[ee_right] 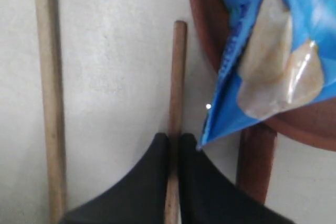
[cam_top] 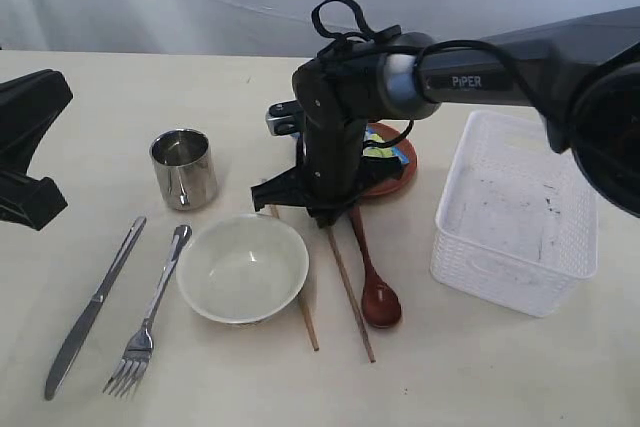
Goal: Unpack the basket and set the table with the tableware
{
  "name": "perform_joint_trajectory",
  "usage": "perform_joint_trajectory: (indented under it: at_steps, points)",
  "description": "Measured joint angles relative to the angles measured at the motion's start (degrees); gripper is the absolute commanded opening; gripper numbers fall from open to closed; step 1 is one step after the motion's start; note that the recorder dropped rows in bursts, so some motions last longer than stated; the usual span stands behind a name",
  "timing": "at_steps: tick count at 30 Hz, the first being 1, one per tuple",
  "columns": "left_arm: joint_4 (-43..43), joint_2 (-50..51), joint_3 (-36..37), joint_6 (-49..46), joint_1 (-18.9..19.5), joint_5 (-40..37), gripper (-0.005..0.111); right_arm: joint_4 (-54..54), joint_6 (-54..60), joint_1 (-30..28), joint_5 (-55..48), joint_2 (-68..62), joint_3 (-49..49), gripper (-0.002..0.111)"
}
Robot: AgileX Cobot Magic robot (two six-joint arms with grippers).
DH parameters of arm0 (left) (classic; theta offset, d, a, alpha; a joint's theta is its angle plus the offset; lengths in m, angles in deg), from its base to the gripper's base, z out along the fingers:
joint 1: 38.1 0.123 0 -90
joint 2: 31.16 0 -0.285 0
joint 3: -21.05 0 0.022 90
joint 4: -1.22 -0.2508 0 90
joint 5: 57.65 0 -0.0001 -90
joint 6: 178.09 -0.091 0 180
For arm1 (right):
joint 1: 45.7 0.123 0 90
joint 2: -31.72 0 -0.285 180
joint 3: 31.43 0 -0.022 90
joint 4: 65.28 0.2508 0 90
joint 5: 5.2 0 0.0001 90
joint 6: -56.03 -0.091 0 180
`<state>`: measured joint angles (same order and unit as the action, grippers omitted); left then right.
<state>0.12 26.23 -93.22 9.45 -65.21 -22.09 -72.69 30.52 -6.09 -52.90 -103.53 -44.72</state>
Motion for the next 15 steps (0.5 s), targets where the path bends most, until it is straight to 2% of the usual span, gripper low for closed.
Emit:
perform_joint_trajectory:
  at_steps: [7,15]
  points:
    - [0.0,0.0,0.0,0.0,0.0,0.0,0.0,0.0,-0.7,0.0,-1.7,1.7,0.0,0.0]
    - [0.0,0.0,0.0,0.0,0.0,0.0,0.0,1.6,-3.4,0.0,-3.7,10.0,0.0,0.0]
